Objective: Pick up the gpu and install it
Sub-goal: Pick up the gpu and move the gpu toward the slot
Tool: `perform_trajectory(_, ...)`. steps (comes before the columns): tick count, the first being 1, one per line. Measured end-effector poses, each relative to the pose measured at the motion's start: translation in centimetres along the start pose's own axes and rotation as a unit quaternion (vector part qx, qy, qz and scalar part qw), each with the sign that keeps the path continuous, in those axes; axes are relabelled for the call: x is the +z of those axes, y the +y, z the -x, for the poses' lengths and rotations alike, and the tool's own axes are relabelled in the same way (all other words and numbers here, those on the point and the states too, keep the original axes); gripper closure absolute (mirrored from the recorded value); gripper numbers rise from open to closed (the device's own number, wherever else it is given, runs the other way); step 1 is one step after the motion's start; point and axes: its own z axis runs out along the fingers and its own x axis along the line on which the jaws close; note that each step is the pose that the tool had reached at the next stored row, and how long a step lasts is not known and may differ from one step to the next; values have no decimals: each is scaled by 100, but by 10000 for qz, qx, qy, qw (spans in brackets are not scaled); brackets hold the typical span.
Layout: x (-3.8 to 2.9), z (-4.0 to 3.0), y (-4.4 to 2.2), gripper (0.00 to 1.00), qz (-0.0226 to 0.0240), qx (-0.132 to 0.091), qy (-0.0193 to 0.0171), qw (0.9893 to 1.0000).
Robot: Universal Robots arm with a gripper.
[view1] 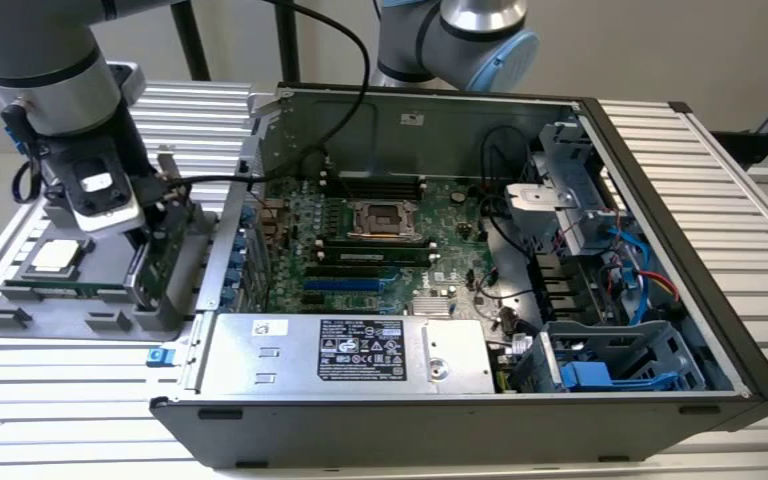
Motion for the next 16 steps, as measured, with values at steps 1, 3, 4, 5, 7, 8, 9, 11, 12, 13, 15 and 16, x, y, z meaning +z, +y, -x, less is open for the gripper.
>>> perform_trajectory(1,-6,0,0,100,0,0,0,10000)
perform_trajectory(3,-18,0,1,100,0,0,0,10000)
perform_trajectory(4,-24,0,1,100,0,0,0,10000)
perform_trajectory(5,-27,1,1,100,0,0,-1,10000)
perform_trajectory(7,-34,1,2,100,0,0,-1,10000)
perform_trajectory(8,-38,1,2,100,-1,0,-1,10000)
perform_trajectory(9,-40,1,2,100,-1,0,-1,10000)
perform_trajectory(11,-47,1,2,100,-2,0,0,10000)
perform_trajectory(12,-51,1,2,100,-2,0,0,10000)
perform_trajectory(13,-54,1,3,100,-1,0,0,10000)
perform_trajectory(15,-65,1,3,100,-3,0,0,10000)
perform_trajectory(16,-68,1,3,100,-3,0,0,10000)
